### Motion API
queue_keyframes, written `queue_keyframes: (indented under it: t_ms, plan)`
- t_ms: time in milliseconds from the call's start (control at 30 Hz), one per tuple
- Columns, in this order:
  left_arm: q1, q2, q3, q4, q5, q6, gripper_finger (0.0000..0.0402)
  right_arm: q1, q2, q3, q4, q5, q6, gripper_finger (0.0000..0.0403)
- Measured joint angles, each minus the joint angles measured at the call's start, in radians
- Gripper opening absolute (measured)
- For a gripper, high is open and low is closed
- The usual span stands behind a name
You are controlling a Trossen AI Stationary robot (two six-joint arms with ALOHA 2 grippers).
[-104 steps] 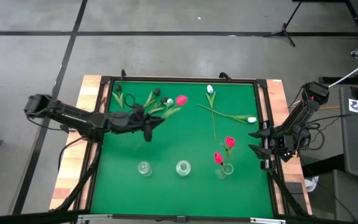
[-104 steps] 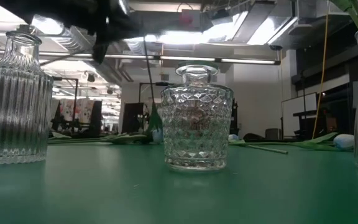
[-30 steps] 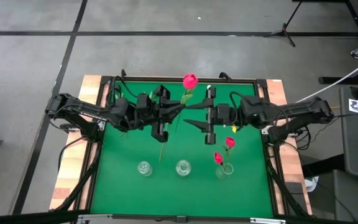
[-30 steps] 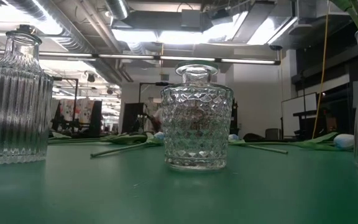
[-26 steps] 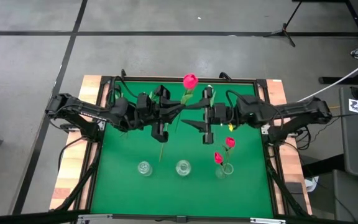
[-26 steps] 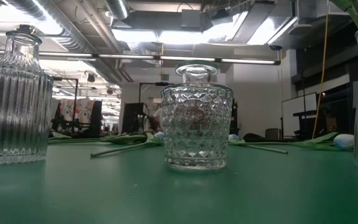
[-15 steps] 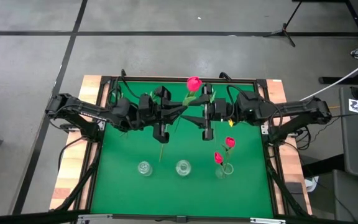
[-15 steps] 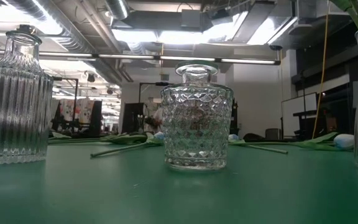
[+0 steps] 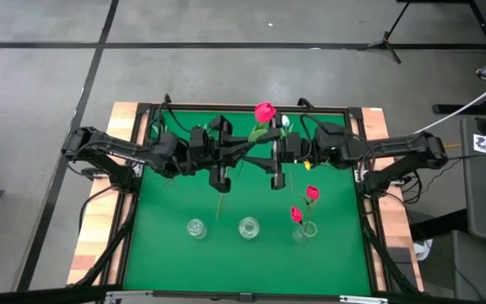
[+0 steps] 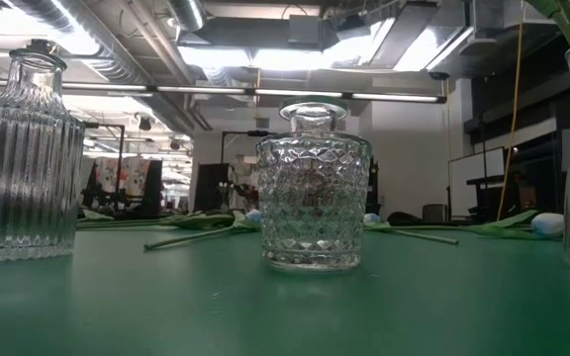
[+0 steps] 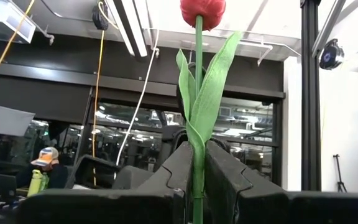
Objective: Sort flowers into vase by color
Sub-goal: Put the pink tulip into the transparent vase
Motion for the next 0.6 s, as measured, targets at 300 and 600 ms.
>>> queue_keyframes:
  t_ms: [300, 600]
  plan:
    - [0.001, 0.000, -0.001, -0.008, 0.002, 0.012, 0.0031, 0.000, 0.014, 0.000, -0.002, 0.003, 0.007, 0.0125]
    - [0.001, -0.002, -0.001, -0.020, 0.003, 0.012, 0.0031, -0.001, 0.013, 0.000, -0.009, 0.008, 0.003, 0.0038]
